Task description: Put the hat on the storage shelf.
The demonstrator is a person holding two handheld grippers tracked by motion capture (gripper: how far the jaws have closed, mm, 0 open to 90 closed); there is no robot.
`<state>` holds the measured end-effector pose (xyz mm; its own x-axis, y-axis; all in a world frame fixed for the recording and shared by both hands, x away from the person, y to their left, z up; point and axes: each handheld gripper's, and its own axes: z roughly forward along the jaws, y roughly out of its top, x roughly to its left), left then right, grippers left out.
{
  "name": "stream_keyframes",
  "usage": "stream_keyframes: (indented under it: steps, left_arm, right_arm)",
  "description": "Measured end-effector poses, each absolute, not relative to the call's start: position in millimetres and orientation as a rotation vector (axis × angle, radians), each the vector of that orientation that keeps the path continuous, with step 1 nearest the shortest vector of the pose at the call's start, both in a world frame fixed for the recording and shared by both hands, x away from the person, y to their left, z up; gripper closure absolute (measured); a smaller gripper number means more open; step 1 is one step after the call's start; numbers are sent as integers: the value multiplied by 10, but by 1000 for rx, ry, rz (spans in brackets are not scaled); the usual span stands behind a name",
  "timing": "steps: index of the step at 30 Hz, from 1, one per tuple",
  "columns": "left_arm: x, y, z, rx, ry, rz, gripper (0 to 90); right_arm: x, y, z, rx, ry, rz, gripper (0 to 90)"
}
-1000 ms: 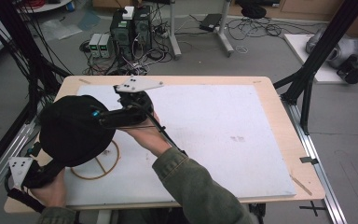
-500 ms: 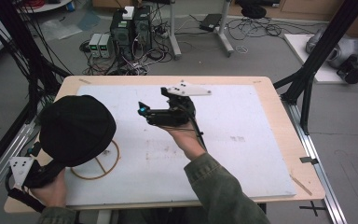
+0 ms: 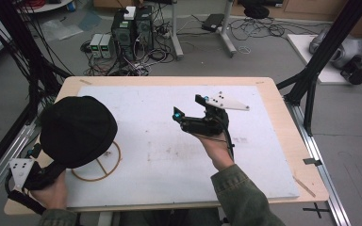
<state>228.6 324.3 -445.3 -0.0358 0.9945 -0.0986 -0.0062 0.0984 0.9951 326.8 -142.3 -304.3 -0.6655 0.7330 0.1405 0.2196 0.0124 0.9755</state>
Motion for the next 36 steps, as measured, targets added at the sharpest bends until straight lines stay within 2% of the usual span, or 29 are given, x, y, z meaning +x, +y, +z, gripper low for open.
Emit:
stream_keyframes:
  steps: [36]
  left_arm:
    - [2283,3212,-4462,1130,1279,1155,171]
  right_arm:
    - [2983,-2306,-4028,1138,1655,1501,111]
